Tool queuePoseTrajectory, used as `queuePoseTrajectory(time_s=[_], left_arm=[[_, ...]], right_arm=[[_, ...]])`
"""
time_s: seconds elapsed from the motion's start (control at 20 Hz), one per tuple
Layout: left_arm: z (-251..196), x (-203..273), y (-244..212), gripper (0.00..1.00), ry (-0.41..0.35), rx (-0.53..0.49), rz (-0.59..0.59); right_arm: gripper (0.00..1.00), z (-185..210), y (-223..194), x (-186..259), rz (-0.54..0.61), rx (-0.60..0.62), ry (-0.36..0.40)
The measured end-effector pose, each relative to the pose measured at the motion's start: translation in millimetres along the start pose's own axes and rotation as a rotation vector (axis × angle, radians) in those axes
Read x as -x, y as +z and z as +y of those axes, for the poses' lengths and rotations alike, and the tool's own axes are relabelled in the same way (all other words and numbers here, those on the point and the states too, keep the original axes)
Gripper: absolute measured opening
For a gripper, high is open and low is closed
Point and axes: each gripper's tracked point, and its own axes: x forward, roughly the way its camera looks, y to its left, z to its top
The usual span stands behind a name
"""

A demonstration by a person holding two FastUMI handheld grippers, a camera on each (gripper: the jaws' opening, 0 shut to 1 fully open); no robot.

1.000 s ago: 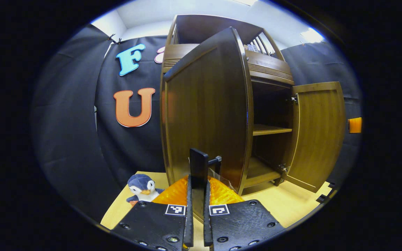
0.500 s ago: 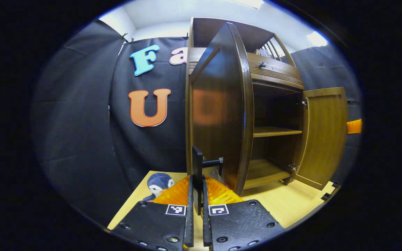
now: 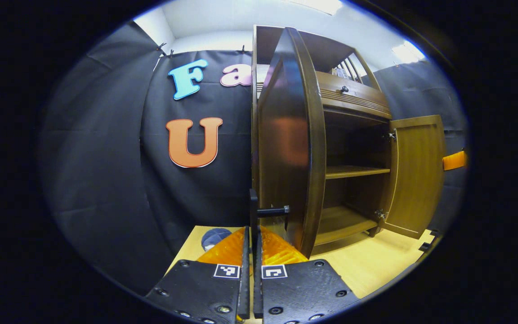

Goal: Open the right door of the double-door shoe cabinet with the right hand, and open the left door with the left hand.

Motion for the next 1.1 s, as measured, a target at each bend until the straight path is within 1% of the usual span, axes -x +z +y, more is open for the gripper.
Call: queuePoseTrajectory(time_s=[0.05,0.1,0.15,0.2,0.3,0.35,0.5,0.6,0.65,0.7,0.8,0.85,0.9,0.95,1.0,1.05,1.1], left_arm=[[5,1,0,0.17,-0.001,-0.001,0.002],[8,0,-1,0.03,-0.009,0.009,0.006],[9,2,0,0.05,-0.005,0.010,0.007],[10,0,-1,0.21,0.001,0.004,0.008],[12,2,-1,0.32,0.008,0.001,0.009],[15,1,-1,0.33,0.018,0.005,0.009],[23,8,-3,0.56,0.045,0.016,0.029],[28,21,1,0.72,0.056,0.035,0.018],[31,27,2,0.76,0.071,0.033,0.017],[36,36,0,0.92,0.092,0.027,0.023],[44,52,2,0.93,0.135,0.015,0.028],[45,60,4,0.80,0.149,0.017,0.030],[42,67,9,0.93,0.158,0.023,0.030],[36,73,14,0.81,0.157,0.029,0.031],[30,78,21,0.87,0.162,0.023,0.027],[25,82,28,0.97,0.170,0.005,0.027],[24,85,33,0.96,0.191,-0.016,0.034]], right_arm=[[1.00,0,-1,-1,0.002,-0.001,0.001],[1.00,1,0,-2,0.001,-0.002,0.004],[1.00,2,0,-2,0.002,-0.003,0.004],[1.00,3,0,-3,0.004,-0.003,0.006],[1.00,4,-3,-3,0.010,-0.004,0.009],[1.00,4,-4,-3,0.011,-0.004,0.010],[1.00,4,-3,-4,0.011,-0.003,0.010],[1.00,3,-3,-6,0.013,-0.002,0.009],[1.00,3,-3,-6,0.012,-0.003,0.009],[1.00,2,-2,-8,0.012,-0.003,0.005],[1.00,1,1,-8,0.003,-0.002,-0.002],[1.00,0,4,-9,-0.008,0.004,-0.012],[1.00,-2,8,-9,-0.018,0.013,-0.020],[1.00,-2,12,-8,-0.030,0.025,-0.028],[1.00,-2,16,-7,-0.043,0.034,-0.032],[1.00,-2,19,-7,-0.053,0.043,-0.040],[1.00,-4,23,-6,-0.063,0.048,-0.050]])
